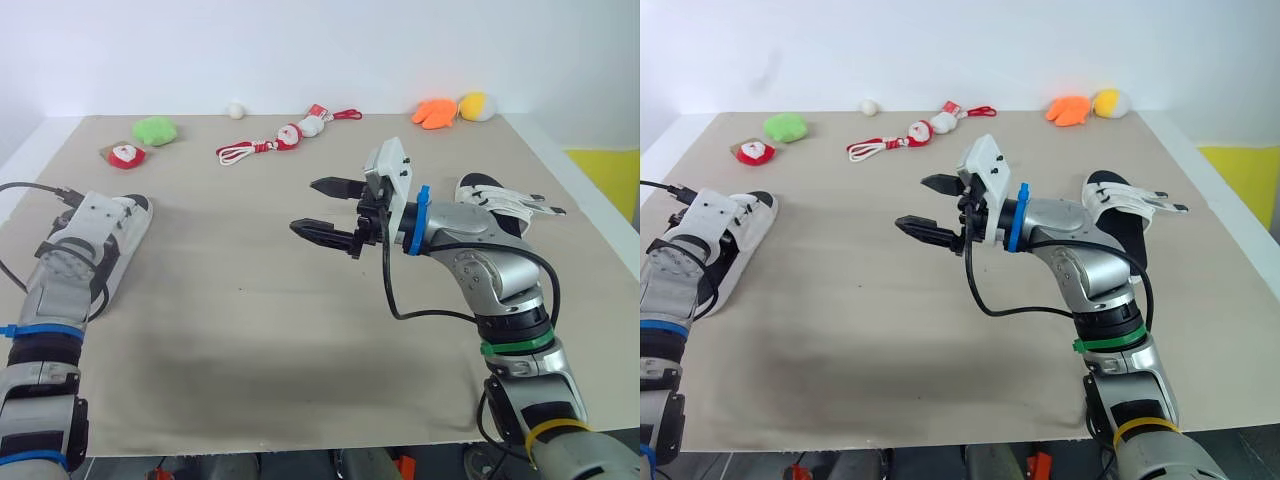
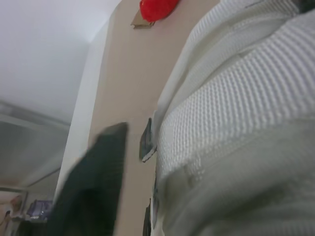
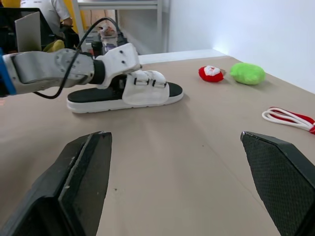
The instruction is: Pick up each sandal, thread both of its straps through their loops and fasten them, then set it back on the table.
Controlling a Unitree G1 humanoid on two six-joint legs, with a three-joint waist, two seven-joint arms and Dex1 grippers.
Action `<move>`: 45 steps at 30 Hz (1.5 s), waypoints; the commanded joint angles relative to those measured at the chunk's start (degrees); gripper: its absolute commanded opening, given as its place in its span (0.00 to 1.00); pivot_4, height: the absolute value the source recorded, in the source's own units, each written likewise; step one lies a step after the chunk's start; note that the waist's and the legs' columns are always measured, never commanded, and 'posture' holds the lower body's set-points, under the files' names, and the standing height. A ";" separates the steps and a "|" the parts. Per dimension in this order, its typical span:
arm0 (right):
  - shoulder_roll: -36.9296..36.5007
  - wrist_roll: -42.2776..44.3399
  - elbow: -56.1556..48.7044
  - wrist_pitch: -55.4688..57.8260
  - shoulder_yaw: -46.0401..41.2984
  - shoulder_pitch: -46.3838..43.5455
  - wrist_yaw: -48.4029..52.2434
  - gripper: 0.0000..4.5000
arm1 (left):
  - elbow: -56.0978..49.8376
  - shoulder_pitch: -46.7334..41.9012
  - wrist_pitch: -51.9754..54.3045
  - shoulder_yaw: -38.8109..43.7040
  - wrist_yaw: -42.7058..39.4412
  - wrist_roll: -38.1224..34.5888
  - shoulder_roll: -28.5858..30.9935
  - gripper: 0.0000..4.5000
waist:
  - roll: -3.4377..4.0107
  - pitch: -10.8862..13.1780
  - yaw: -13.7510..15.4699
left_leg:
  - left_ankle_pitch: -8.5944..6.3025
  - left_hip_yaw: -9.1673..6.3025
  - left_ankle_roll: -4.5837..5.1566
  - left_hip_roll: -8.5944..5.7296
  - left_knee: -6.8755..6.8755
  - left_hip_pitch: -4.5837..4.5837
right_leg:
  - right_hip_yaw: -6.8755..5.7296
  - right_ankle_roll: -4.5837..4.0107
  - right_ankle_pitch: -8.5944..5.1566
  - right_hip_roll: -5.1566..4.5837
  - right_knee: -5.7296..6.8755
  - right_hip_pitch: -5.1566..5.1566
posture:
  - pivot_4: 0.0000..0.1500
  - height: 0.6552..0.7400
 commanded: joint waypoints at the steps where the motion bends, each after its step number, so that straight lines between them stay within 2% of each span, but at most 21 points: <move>1: -0.15 0.14 -2.39 -0.29 -0.22 0.23 0.42 1.00 | -2.73 0.83 -0.80 -0.90 -2.57 0.07 1.90 0.99 | 0.00 0.00 -0.01 | 0.02 0.00 -0.01 -0.02 0.00 0.02 | 0.01 0.00 0.00 0.00 0.04 0.00 | 1.00 1.00; 7: -0.44 0.67 -3.91 0.57 -0.46 1.43 0.29 1.00 | -15.46 6.85 5.12 0.41 -11.97 -3.28 4.93 0.99 | 0.00 0.00 -0.05 | 0.06 0.00 -0.09 -0.02 -0.01 0.05 | 0.02 -0.02 0.00 -0.02 0.23 -0.04 | 1.00 1.00; 13: -0.80 1.09 -4.35 1.11 -0.47 2.01 1.30 1.00 | -28.93 13.86 14.20 1.82 -23.78 -6.18 12.40 0.99 | -0.01 0.00 -0.22 | 0.07 -0.01 -0.10 -0.01 0.00 0.05 | 0.02 0.03 -0.07 0.00 0.33 -0.11 | 1.00 1.00; 19: -0.72 1.15 -3.88 1.07 -0.52 1.88 2.26 1.00 | -34.18 16.54 15.41 3.37 -28.11 -7.20 17.14 0.99 | -0.01 0.01 -0.22 | 0.13 -0.01 -0.02 -0.01 0.01 0.07 | 0.00 0.20 -0.20 0.00 0.34 -0.11 | 1.00 1.00; 22: -1.48 2.18 -3.83 1.52 -1.47 1.98 3.75 1.00 | -38.79 18.10 18.28 6.42 -33.39 -11.91 18.40 0.99 | -0.01 0.01 -0.23 | 0.13 0.00 -0.02 -0.01 0.02 0.06 | 0.01 0.20 -0.19 -0.01 0.34 -0.11 | 1.00 1.00; 27: -6.41 4.87 -1.20 2.68 -6.28 2.34 7.40 1.00 | -47.05 20.18 21.26 15.87 -41.53 -26.43 14.76 0.99 | -0.01 0.02 -0.04 | 0.13 0.00 -0.03 -0.01 0.01 0.04 | 0.01 0.18 -0.23 -0.03 0.34 -0.11 | 1.00 1.00; 32: -12.26 -0.04 4.49 0.83 -5.69 5.78 7.86 1.00 | -54.70 21.12 24.38 17.78 -42.40 -41.72 3.29 0.99 | -0.03 0.01 0.00 | 0.13 0.02 -0.02 -0.05 0.09 0.10 | 0.00 0.16 -0.24 -0.06 0.34 -0.01 | 1.00 1.00; 37: -15.64 -2.41 7.33 0.15 -6.62 8.74 8.42 1.00 | -54.02 22.13 23.36 15.80 -41.14 -44.06 -0.32 0.99 | -0.07 0.05 -0.47 | 0.16 0.04 0.05 -0.05 0.23 0.11 | 0.07 0.12 -0.09 -0.03 0.36 -0.03 | 1.00 1.00; 45: -16.75 -3.61 7.43 -0.02 -7.20 10.51 7.65 1.00 | -51.19 21.91 22.42 13.58 -41.30 -45.19 0.43 0.99 | -0.07 0.05 -0.62 | 0.26 0.08 0.19 -0.06 0.28 0.26 | 0.10 0.19 0.05 -0.02 0.36 0.08 | 1.00 1.00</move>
